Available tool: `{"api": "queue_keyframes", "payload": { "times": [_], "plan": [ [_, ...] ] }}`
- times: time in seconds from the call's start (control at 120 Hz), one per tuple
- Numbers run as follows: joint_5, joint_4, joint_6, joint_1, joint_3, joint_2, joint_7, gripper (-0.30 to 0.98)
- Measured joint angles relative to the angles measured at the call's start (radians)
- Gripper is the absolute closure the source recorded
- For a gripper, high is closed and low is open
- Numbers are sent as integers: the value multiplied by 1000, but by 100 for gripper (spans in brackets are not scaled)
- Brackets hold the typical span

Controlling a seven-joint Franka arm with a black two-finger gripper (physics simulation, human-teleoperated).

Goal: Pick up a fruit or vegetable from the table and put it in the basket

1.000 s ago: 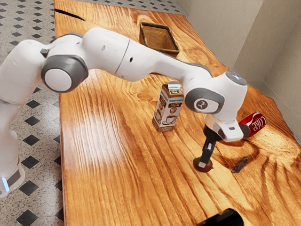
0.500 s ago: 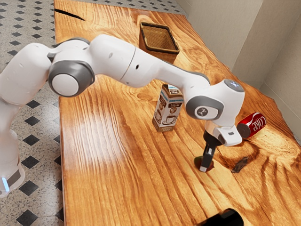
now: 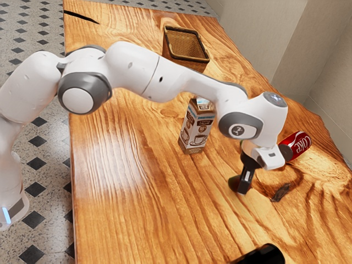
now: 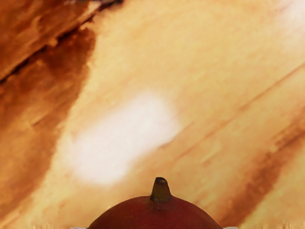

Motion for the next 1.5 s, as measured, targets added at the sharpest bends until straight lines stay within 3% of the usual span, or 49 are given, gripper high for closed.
{"api": "queue_keyframes", "payload": {
  "times": [0.35,0.625,0.867,1.042,1.5],
  "plan": [
    [90,201,-253,-2,58,-76,4,36],
    [117,383,-323,6,340,-89,13,35],
    [110,393,-324,267,383,-94,40,36],
    [64,393,-298,432,383,-95,64,36],
    [-62,345,-93,611,381,-49,112,37]
  ]
}}
